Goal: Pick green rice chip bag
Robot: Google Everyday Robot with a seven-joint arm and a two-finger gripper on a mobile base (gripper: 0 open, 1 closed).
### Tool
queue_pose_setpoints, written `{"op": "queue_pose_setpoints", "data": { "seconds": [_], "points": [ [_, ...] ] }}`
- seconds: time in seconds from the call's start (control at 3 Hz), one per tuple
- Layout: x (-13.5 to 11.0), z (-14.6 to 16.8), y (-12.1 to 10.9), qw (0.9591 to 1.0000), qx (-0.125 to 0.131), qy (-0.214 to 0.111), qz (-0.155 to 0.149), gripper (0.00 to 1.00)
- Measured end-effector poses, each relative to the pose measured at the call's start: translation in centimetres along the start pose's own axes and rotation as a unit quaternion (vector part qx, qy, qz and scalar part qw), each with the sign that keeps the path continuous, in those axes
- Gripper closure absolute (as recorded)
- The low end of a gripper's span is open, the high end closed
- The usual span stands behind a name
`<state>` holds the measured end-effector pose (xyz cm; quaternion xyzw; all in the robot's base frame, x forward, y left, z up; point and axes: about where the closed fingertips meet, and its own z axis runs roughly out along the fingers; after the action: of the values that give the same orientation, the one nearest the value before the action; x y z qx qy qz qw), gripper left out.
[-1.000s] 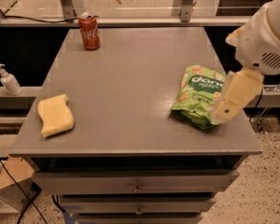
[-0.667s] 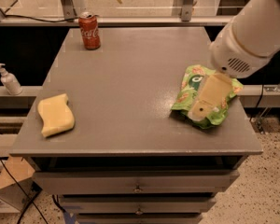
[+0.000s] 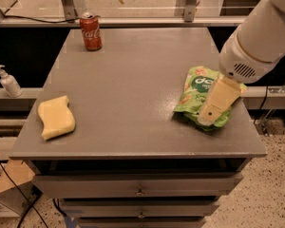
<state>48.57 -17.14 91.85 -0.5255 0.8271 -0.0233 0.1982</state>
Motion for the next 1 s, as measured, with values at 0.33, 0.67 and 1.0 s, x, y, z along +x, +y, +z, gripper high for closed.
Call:
{"op": "queue_pose_setpoints", "data": {
  "seconds": [0.33,0.67,1.0],
  "points": [
    [2.2,2.7,-0.6,0.9995,-0.009,0.016,0.025,0.0],
    [4.0,5.5,-0.8,0.9983,-0.02,0.022,0.049,0.0],
    [4.1,7.8,-0.6,0.9973,-0.034,0.02,0.062,0.17]
  ]
}}
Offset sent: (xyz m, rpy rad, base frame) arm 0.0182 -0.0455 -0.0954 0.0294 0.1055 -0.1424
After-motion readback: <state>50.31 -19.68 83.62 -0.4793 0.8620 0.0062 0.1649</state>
